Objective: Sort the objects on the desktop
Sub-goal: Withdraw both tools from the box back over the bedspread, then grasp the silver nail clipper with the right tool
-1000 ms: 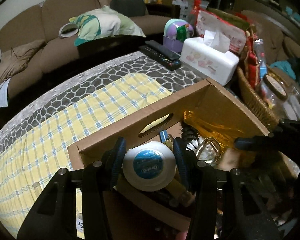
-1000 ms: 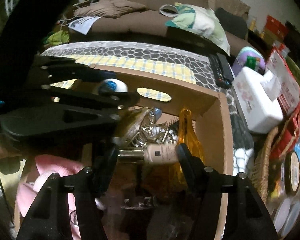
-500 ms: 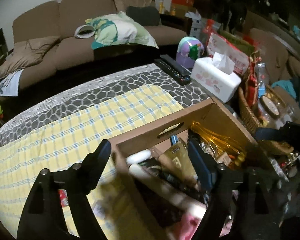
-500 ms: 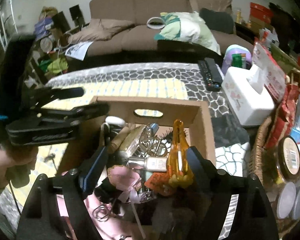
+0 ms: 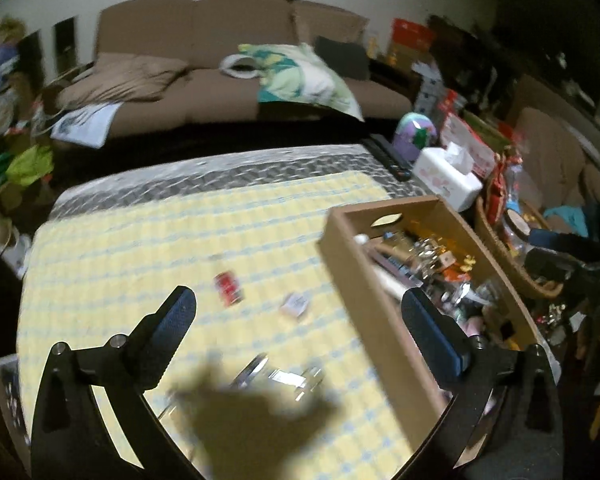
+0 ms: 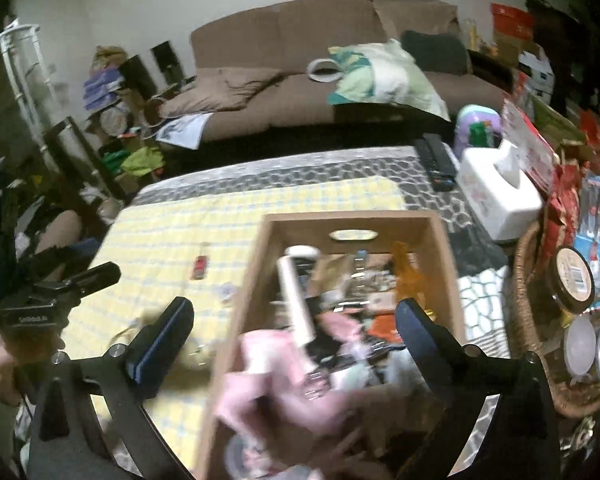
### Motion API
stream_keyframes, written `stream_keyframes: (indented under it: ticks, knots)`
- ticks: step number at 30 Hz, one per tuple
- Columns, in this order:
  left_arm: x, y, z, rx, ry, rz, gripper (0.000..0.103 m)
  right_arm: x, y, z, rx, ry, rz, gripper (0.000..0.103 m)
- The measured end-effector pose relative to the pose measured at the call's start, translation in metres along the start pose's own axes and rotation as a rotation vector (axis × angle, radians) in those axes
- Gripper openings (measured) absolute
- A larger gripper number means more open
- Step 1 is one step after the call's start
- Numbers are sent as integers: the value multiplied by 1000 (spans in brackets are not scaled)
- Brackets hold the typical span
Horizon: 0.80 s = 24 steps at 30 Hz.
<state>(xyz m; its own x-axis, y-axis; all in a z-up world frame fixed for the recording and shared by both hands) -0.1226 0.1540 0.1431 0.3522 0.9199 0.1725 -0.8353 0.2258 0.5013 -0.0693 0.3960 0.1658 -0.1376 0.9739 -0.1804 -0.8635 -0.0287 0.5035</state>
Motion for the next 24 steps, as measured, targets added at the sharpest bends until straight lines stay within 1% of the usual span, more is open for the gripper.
stream_keyframes:
  ticks: [5,8,11,15,19,21,24]
  knots:
    - [-55,-48,25,-9,39,82,103,-51,-6,10,2,26,60,103]
    - [-79,-73,29,-26,38,129,103,-84,-9,9,-2,47,99,103]
    - [-99,-94,27,-47,50,154,103,-112,-10,0,-16,65,133,103]
    - [-116,-112,19,-73,60,163,103,-146,-17,-22,-44,105,162,103]
    - [-133,-123,10,-86,62,180,103,-176,-23,-58,-74,121,190,103]
    - [-143,-128,6,-82,59,211,103,-187,-27,-77,-79,110,206,103]
    - [-158,-131,-4,-75,23,273,103,-196,-35,-114,-105,82,223,103]
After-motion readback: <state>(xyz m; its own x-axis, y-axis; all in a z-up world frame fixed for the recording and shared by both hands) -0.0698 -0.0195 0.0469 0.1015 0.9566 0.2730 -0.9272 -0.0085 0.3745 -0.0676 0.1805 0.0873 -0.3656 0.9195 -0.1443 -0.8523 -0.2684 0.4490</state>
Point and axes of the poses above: each gripper's, at about its wrist camera, not at the fingertips, and z roughly against the way its jaws point, x to its right, y to its top, the point moved 7 cm from there along -z, roughly the way its jaws point, and after that the axes turned 13 degrees about -x, right-handed, at the moved point
